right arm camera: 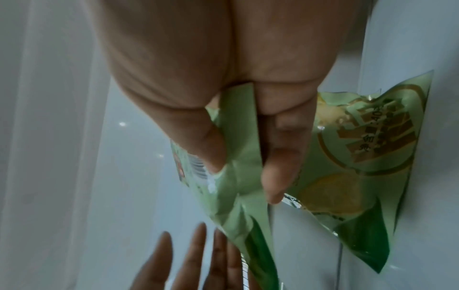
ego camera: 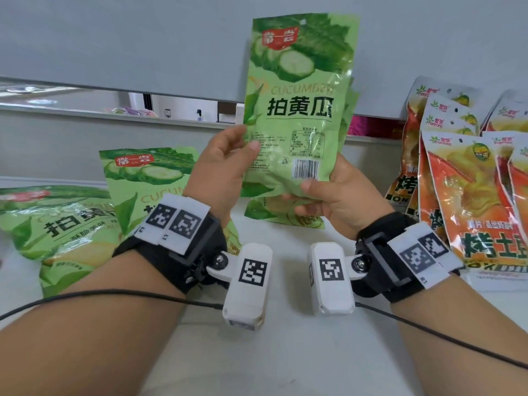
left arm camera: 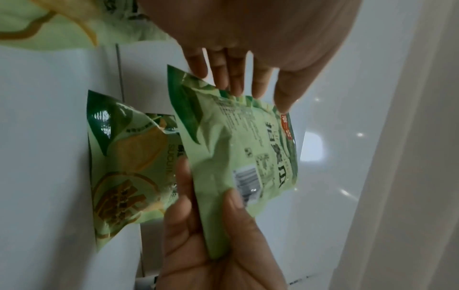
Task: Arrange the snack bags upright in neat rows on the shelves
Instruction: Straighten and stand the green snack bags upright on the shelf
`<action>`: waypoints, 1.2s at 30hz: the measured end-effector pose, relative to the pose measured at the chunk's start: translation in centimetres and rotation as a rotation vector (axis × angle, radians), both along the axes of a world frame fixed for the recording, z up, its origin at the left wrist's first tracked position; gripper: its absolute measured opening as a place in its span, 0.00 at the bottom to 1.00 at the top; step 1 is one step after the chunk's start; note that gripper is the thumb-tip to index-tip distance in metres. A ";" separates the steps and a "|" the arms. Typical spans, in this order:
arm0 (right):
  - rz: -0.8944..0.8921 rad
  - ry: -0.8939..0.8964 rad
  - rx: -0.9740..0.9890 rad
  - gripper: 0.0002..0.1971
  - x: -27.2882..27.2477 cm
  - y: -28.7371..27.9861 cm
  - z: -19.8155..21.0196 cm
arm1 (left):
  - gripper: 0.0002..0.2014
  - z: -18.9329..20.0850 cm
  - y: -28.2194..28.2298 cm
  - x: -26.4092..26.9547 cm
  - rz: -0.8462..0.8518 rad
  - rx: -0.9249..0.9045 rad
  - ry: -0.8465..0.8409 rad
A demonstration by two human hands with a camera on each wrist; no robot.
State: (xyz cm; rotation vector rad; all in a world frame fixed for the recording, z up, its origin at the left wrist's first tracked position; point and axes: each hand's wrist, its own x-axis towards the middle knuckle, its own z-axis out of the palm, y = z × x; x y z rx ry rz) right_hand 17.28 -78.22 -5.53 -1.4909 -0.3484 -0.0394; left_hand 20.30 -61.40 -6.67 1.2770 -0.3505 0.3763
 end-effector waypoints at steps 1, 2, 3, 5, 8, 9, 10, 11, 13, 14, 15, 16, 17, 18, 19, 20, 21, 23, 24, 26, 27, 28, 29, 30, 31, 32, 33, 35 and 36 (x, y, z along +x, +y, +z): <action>-0.001 0.002 0.015 0.23 0.0 -0.1 0.0 | 0.16 -0.2 0.2 0.3 0.009 0.011 0.022; 0.003 0.006 0.033 0.22 0.1 -0.1 0.1 | 0.16 -0.4 0.3 0.5 -0.017 0.012 0.055; 0.011 0.009 0.049 0.22 0.2 -0.1 0.0 | 0.13 -0.6 0.4 0.6 -0.058 0.012 0.091; 0.025 0.018 0.066 0.22 0.3 -0.1 -0.1 | 0.09 -0.9 0.5 0.6 -0.112 0.023 0.135; 0.044 0.057 0.082 0.22 0.4 -0.2 -0.3 | 0.11 -1.1 0.6 0.6 -0.159 0.022 0.114; 0.046 0.073 0.084 0.22 0.5 -0.3 -0.4 | 0.13 -1.1 0.6 0.6 -0.175 0.014 0.101; 0.044 0.086 0.082 0.21 0.6 -0.3 -0.5 | 0.14 -1.1 0.6 0.6 -0.188 0.004 0.091; 0.042 0.095 0.081 0.20 0.7 -0.4 -0.5 | 0.14 -1.0 0.5 0.5 -0.192 -0.004 0.087; 0.039 0.103 0.081 0.17 0.9 -0.6 -0.6 | 0.15 -1.1 0.4 0.5 -0.182 -0.006 0.082; 0.042 0.100 0.075 0.16 1.0 -0.7 -0.7 | 0.15 -1.1 0.4 0.5 -0.177 -0.003 0.079; 0.046 0.094 0.066 0.14 1.0 -0.8 -0.7 | 0.16 -1.1 0.4 0.6 -0.175 -0.001 0.073; 0.053 0.086 0.060 0.13 1.0 -1.0 -0.7 | 0.16 -1.2 0.5 0.6 -0.176 0.001 0.067; 0.058 0.078 0.061 0.10 1.0 -1.1 -0.7 | 0.17 -1.2 0.5 0.6 -0.176 0.005 0.063; 0.055 0.072 0.061 0.09 1.0 -1.3 -0.6 | 0.17 -1.2 0.6 0.6 -0.173 0.012 0.058; 0.045 0.071 0.056 0.07 1.0 -1.5 -0.5 | 0.18 -1.2 0.5 0.6 -0.168 0.016 0.056; 0.028 0.070 0.049 0.07 1.1 -1.8 -0.4 | 0.18 -1.2 0.5 0.6 -0.163 0.015 0.055; 0.009 0.070 0.039 0.08 1.3 -2.0 -0.4 | 0.18 -1.2 0.5 0.6 -0.163 0.013 0.058; -0.031 0.067 0.018 0.08 1.5 -2.2 -0.4 | 0.18 -1.2 0.4 0.6 -0.166 0.013 0.067; -0.043 0.066 0.013 0.09 1.7 -2.2 -0.5 | 0.18 -1.2 0.4 0.6 -0.163 0.015 0.069; -0.047 0.071 0.020 0.09 1.9 -2.1 -0.7 | 0.18 -1.1 0.5 0.6 -0.150 0.013 0.073; -0.045 0.070 0.018 0.10 1.9 -2.0 -0.6 | 0.18 -1.0 0.4 0.4 -0.139 0.012 0.080; -0.046 0.059 0.003 0.10 1.8 -2.0 -0.5 | 0.18 -0.8 0.3 0.2 -0.128 0.014 0.090; -0.058 0.042 -0.021 0.10 1.8 -2.0 -0.4 | 0.18 -0.6 0.1 0.1 -0.123 0.021 0.103; -0.082 0.016 -0.054 0.10 1.9 -2.2 -0.4 | 0.18 -0.3 -0.1 0.0 -0.122 0.028 0.113; -0.112 -0.021 -0.094 0.10 1.9 -2.4 -0.3 | 0.17 -0.1 -0.2 -0.1 -0.120 0.034 0.120; -0.136 -0.059 -0.122 0.09 1.8 -2.6 -0.1 | 0.17 0.1 -0.3 -0.2 -0.119 0.035 0.123; -0.151 -0.083 -0.115 0.08 1.7 -2.8 0.2 | 0.17 0.3 -0.4 -0.4 -0.120 0.037 0.125; -0.166 -0.080 -0.022 0.04 1.5 -3.1 1.1 | 0.18 0.8 -0.8 -1.0 -0.146 0.067 0.137; -0.177 -0.070 0.034 0.04 1.5 -3.2 1.4 | 0.18 1.0 -1.1 -1.3 -0.167 0.090 0.148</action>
